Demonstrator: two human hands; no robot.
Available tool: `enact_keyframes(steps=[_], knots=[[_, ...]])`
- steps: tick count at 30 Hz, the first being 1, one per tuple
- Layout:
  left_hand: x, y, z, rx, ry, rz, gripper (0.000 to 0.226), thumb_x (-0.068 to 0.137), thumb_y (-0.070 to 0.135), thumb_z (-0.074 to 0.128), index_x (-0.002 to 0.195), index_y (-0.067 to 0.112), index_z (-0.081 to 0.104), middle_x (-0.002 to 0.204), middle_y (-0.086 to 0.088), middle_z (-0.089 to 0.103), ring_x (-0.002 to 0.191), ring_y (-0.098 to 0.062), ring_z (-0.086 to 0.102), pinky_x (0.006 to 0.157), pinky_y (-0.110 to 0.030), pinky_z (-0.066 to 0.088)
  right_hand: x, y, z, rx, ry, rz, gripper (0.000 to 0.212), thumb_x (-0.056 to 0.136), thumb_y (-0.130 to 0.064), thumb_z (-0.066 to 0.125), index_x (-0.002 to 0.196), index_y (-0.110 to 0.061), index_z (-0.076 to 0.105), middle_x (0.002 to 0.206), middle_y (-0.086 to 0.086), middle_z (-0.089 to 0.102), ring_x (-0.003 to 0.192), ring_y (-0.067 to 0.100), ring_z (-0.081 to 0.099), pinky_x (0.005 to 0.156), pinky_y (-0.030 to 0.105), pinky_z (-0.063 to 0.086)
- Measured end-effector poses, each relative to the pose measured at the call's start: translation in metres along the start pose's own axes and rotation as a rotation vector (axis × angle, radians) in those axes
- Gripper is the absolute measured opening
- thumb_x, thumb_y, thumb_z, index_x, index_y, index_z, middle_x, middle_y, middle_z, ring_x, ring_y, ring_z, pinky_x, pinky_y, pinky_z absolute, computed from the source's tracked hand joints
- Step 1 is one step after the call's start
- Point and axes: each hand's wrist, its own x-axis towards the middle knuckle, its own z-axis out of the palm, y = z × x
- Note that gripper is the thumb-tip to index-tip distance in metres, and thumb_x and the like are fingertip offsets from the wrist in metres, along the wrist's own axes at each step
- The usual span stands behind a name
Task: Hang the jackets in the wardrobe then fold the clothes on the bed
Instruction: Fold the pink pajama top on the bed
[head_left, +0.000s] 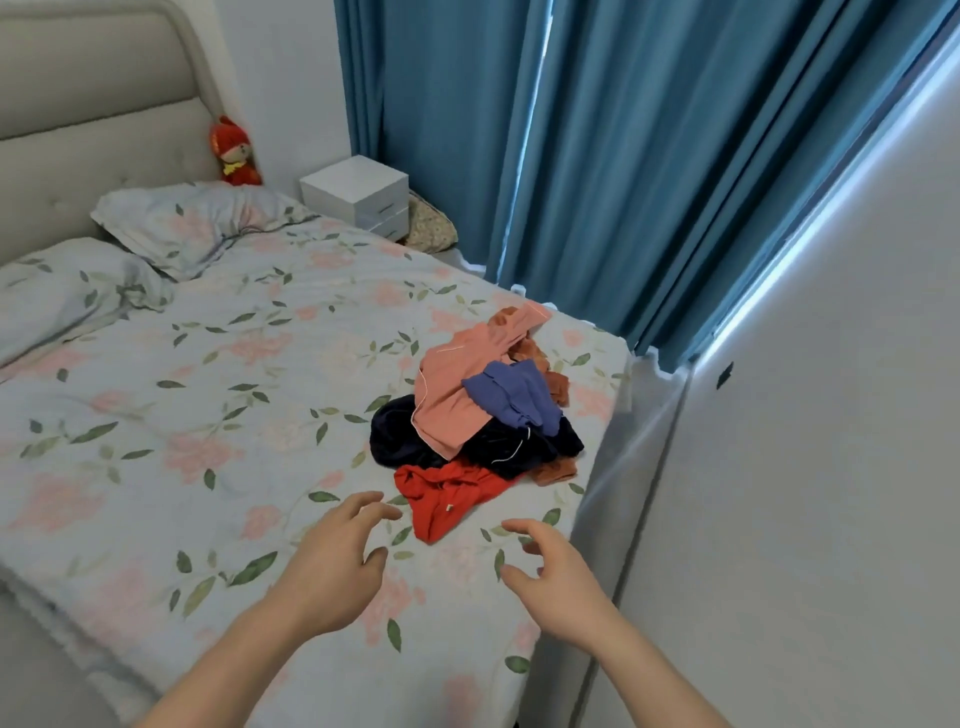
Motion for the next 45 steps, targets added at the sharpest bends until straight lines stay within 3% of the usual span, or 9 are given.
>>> enact_keyframes(steps=[7,11,16,23,26,28,31,40,45], knots=[[0.031,0.038,0.019,-0.032,0.071,-0.185,0.042,0.101,0.026,0.054,0.140,0.039,0.048,0.161,0.016,0.028,0.136,-0.015,0.044,0.110,-0.032,0.039,0.090,0.028,-0.042,-0.056,-0.188,-0.079,0.046,0.094,-0.032,0.061,0.137,-0.042,0.049,0.136,-0.023,0.045,0.125,0.004,0.048,0.104,0.026,0.041],[0.033,0.048,0.020,-0.054,0.103,-0.246,0.041,0.101,0.027,0.054,0.139,0.041,0.047,0.161,0.017,0.027,0.127,-0.014,0.052,0.107,-0.034,0.042,0.113,0.032,-0.056,-0.058,-0.210,-0.098,0.046,0.094,-0.029,0.060,0.137,-0.041,0.049,0.139,-0.021,0.045,0.126,0.005,0.048,0.098,0.025,0.042],[0.031,0.049,0.022,-0.071,0.136,-0.279,0.042,0.101,0.026,0.053,0.139,0.040,0.047,0.162,0.016,0.027,0.139,-0.012,0.041,0.112,-0.035,0.039,0.122,0.032,-0.059,-0.052,-0.205,-0.106,0.044,0.094,-0.027,0.062,0.133,-0.044,0.050,0.138,-0.020,0.046,0.124,0.006,0.049,0.098,0.027,0.042],[0.033,0.055,0.025,-0.083,0.106,-0.200,0.042,0.101,0.025,0.053,0.142,0.036,0.047,0.162,0.013,0.027,0.129,-0.019,0.052,0.113,-0.033,0.035,0.116,0.036,-0.064,-0.093,-0.095,-0.114,0.049,0.090,-0.026,0.067,0.134,-0.041,0.051,0.134,-0.019,0.046,0.123,0.010,0.050,0.099,0.034,0.048],[0.043,0.050,0.031,-0.067,0.085,-0.155,0.043,0.102,0.025,0.053,0.143,0.036,0.046,0.162,0.011,0.027,0.139,-0.018,0.042,0.115,-0.033,0.033,0.121,0.041,-0.069,-0.104,-0.032,-0.121,0.050,0.092,-0.023,0.067,0.139,-0.033,0.051,0.135,-0.014,0.047,0.124,0.010,0.049,0.093,0.025,0.048],[0.049,0.052,0.036,-0.074,0.075,-0.156,0.043,0.101,0.025,0.053,0.142,0.036,0.047,0.161,0.011,0.028,0.140,-0.017,0.040,0.114,-0.033,0.034,0.128,0.047,-0.076,-0.093,-0.023,-0.089,0.049,0.093,-0.020,0.066,0.139,-0.031,0.051,0.134,-0.010,0.048,0.125,0.011,0.049,0.079,0.017,0.052],[0.063,0.055,0.042,-0.108,0.057,-0.167,0.042,0.101,0.026,0.054,0.140,0.038,0.047,0.159,0.015,0.028,0.128,-0.015,0.050,0.109,-0.031,0.037,0.152,0.058,-0.089,-0.089,-0.015,-0.049,0.050,0.091,-0.021,0.068,0.138,-0.033,0.052,0.133,-0.007,0.052,0.125,0.013,0.052,0.096,0.027,0.049],[0.213,0.059,0.063,-0.171,0.040,-0.385,0.041,0.099,0.023,0.054,0.138,0.035,0.051,0.157,0.013,0.031,0.135,-0.013,0.044,0.109,-0.028,0.037,0.340,0.107,-0.131,-0.052,-0.127,0.042,0.052,0.090,-0.025,0.069,0.139,-0.031,0.052,0.135,-0.004,0.052,0.119,0.014,0.053,0.097,0.046,0.056],[0.315,0.049,0.087,-0.207,-0.046,-0.489,0.042,0.091,0.019,0.054,0.132,0.028,0.059,0.147,0.007,0.043,0.131,-0.017,0.048,0.109,-0.031,0.040,0.430,0.123,-0.130,-0.127,-0.192,0.037,0.051,0.093,-0.024,0.068,0.140,-0.028,0.051,0.135,-0.002,0.050,0.113,0.015,0.053,0.099,0.037,0.050]])
